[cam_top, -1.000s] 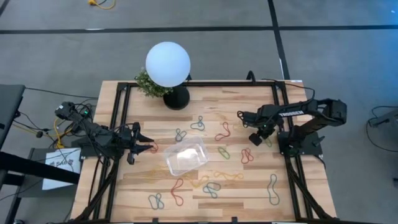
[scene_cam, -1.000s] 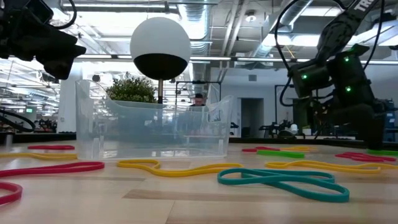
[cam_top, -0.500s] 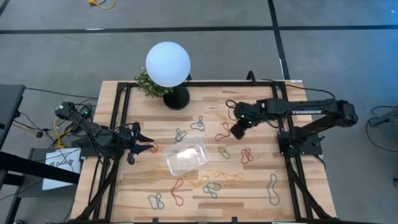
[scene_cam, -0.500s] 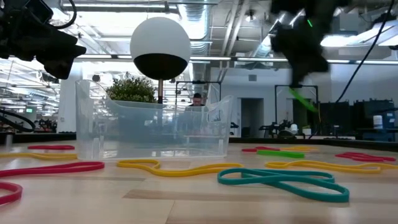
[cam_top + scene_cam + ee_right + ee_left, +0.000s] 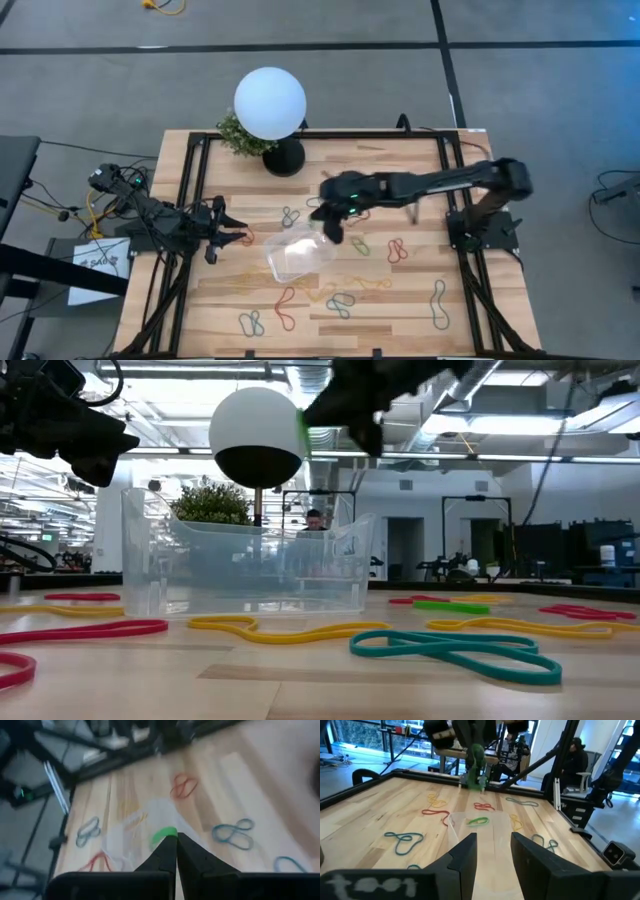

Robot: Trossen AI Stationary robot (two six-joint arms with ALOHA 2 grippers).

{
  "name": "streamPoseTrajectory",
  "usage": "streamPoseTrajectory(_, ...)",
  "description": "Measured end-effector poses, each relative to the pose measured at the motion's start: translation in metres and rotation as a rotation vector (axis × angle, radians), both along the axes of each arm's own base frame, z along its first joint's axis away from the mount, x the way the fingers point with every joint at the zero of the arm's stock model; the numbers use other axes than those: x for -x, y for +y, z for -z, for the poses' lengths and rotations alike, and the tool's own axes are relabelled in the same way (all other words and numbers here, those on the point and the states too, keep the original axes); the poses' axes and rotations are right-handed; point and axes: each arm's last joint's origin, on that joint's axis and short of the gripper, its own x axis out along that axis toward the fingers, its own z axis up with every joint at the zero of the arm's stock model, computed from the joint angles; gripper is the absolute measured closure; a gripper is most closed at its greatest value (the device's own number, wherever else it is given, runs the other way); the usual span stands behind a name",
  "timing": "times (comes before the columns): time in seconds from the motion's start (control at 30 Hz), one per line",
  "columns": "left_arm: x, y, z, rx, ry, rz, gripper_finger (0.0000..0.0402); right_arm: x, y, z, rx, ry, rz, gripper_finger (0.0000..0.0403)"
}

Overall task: Pick and place items into bin
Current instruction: Put the green rubber band into the transparent bin

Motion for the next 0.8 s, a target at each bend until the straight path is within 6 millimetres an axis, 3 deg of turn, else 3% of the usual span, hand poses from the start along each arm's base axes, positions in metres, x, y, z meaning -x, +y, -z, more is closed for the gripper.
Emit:
streamPoseTrajectory(0.1, 0.0, 0.0, 0.0, 0.0, 0.0, 0.001, 0.0292, -0.029, 0.006, 0.006, 0.064, 0.159, -0.054, 0.0403)
streamPoseTrajectory(0.3, 0.0, 0.0, 0.0, 0.003, 0.002, 0.005, 0.0292, -0.065, 0.014, 0.029, 0.167, 0.562, -0.108, 0.0403)
streamPoseTrajectory(0.57, 0.0, 0.0, 0.0, 0.043, 0.004, 0.006, 0.0292, -0.106, 0.032, 0.077, 0.202, 0.685, -0.192, 0.0403)
streamPoseTrajectory(0.8, 0.0, 0.0, 0.0, 0.042, 0.005, 0.006, 0.0292, -0.118, 0.032, 0.101, 0.216, 0.753, -0.213, 0.0402)
